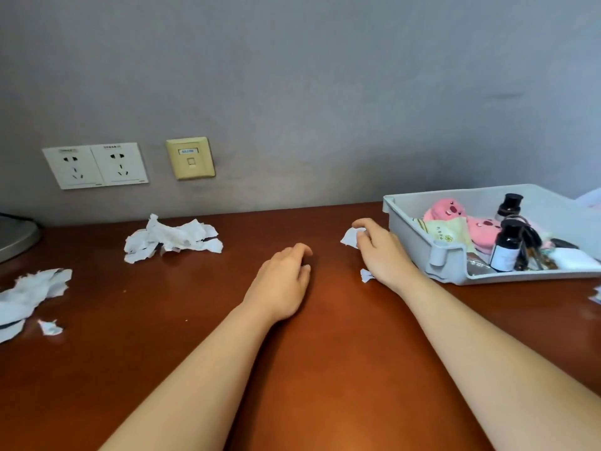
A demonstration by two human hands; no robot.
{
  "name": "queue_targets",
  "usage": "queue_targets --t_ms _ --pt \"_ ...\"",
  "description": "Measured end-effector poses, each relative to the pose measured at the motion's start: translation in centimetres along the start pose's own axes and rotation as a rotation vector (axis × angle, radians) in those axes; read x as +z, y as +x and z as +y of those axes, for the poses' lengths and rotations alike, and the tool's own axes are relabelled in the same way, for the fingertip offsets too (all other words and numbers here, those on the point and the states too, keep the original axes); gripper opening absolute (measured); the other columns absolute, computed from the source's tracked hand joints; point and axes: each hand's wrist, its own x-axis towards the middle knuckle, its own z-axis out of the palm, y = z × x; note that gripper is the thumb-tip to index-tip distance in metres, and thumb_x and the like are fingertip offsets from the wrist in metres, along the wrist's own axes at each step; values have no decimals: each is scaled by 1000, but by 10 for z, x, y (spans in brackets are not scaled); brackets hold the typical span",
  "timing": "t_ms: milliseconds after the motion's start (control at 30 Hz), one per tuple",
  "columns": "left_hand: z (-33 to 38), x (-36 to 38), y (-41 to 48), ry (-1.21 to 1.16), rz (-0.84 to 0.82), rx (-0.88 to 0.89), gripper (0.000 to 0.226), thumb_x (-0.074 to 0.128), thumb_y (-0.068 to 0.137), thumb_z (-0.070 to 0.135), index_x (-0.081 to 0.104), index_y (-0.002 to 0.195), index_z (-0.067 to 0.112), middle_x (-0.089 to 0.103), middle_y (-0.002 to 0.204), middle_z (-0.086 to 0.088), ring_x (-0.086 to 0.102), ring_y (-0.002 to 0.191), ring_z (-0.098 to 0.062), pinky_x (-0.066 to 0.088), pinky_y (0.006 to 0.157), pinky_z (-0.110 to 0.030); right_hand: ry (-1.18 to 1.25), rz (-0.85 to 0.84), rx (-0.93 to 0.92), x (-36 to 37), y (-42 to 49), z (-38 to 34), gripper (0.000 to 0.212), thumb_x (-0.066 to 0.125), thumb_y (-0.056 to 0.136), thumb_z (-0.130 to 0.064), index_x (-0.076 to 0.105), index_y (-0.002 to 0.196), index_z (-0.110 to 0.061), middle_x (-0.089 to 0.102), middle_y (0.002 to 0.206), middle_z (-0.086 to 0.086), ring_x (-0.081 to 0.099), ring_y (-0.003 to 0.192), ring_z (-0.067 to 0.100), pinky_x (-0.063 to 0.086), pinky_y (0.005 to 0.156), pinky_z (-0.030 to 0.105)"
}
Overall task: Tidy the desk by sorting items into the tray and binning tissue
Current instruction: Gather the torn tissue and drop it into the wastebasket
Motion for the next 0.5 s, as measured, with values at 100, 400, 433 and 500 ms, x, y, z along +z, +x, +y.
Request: queue_targets --t_ms 100,400,433,500 --pt "-2 -3 -8 84 42 -15 33 41 98 36 47 128 23 47 132 0 43 122 -19 35 103 -32 -99 0 -38 1 0 3 38 33 98 -17 46 134 -17 46 134 6 41 125 24 33 103 33" --pt "-15 -11 -7 60 89 29 11 52 94 31 51 89 21 50 92 6 50 90 -15 42 78 -27 -357 -94 -6 7 14 5 43 46 94 -24 44 137 -23 50 136 4 41 126 29 37 98 41" --pt "-15 -11 -7 72 99 32 12 53 94 32 51 88 21 51 90 6 51 86 -15 42 75 -28 -327 -75 -22 6 15 6 38 47 94 -19 51 131 -22 53 130 5 43 122 29 39 96 40" --pt "-14 -10 -8 101 118 31 15 52 94 33 51 84 21 52 87 6 53 82 -17 42 71 -29 -246 -49 -37 5 13 6 30 47 91 -10 62 115 -18 60 117 7 49 113 28 44 90 37"
